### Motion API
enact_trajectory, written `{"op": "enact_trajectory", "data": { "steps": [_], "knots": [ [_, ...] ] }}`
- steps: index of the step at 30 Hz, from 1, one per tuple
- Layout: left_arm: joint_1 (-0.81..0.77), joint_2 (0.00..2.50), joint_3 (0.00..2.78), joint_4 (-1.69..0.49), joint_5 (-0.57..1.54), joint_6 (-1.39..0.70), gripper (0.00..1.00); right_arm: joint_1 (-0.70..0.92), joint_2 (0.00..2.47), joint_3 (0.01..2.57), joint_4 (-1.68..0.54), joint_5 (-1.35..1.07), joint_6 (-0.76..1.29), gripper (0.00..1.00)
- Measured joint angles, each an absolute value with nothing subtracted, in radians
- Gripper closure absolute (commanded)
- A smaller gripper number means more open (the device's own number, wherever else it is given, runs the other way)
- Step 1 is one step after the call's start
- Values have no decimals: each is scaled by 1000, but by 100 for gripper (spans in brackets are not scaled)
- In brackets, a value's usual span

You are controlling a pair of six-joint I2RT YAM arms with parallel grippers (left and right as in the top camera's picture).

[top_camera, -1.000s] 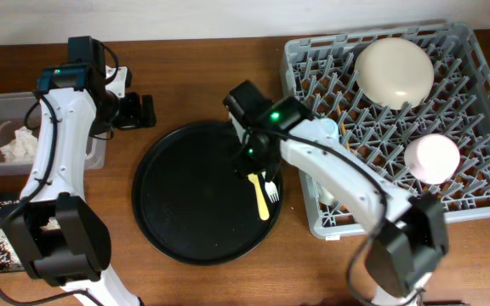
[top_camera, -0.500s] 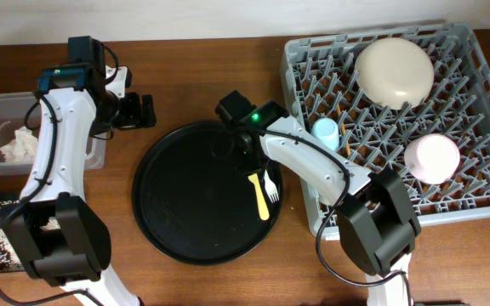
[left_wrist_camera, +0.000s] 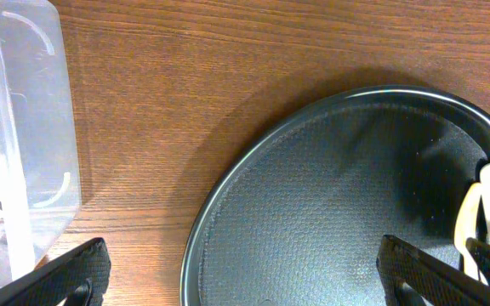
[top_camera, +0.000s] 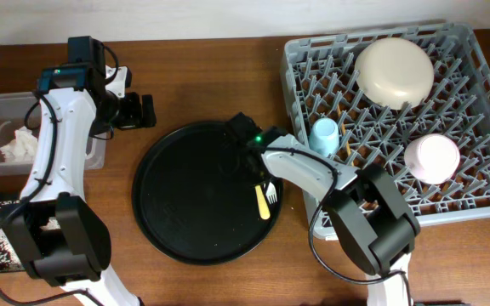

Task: Sort waste into correct bins and load items into the dishwasher rack
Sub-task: 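Grasp the white fork with the right gripper and lift it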

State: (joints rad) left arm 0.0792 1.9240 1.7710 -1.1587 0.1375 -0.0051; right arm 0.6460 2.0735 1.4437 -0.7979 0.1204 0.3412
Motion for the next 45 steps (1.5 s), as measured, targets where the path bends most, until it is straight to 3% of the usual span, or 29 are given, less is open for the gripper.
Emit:
{"op": "enact_trajectory", "data": {
  "steps": [6,16,22,23,28,37,45],
  "knots": [
    [79,1924,1771,-1159,138,-5,0,641,2071,1441,-798,114,344,52],
    [79,1924,1771,-1159,138,-5,0,579,2072,1463,-882,6,340,53],
    [79,1924,1771,-1159,138,-5,0,579,2072,1463,-883,6,340,66],
    [79,1924,1771,-1159,138,-5,0,579,2072,1463,-883,6,340,73],
    [79,1924,1771,-1159,138,-5,0,579,2072,1463,-883,6,341,74],
    [79,1924,1771,-1159,138,-5,0,579,2072,1463,-882,6,340,86],
    [79,1924,1771,-1159,138,-5,0,579,2079,1566,-972,2,343,87]
  ]
}}
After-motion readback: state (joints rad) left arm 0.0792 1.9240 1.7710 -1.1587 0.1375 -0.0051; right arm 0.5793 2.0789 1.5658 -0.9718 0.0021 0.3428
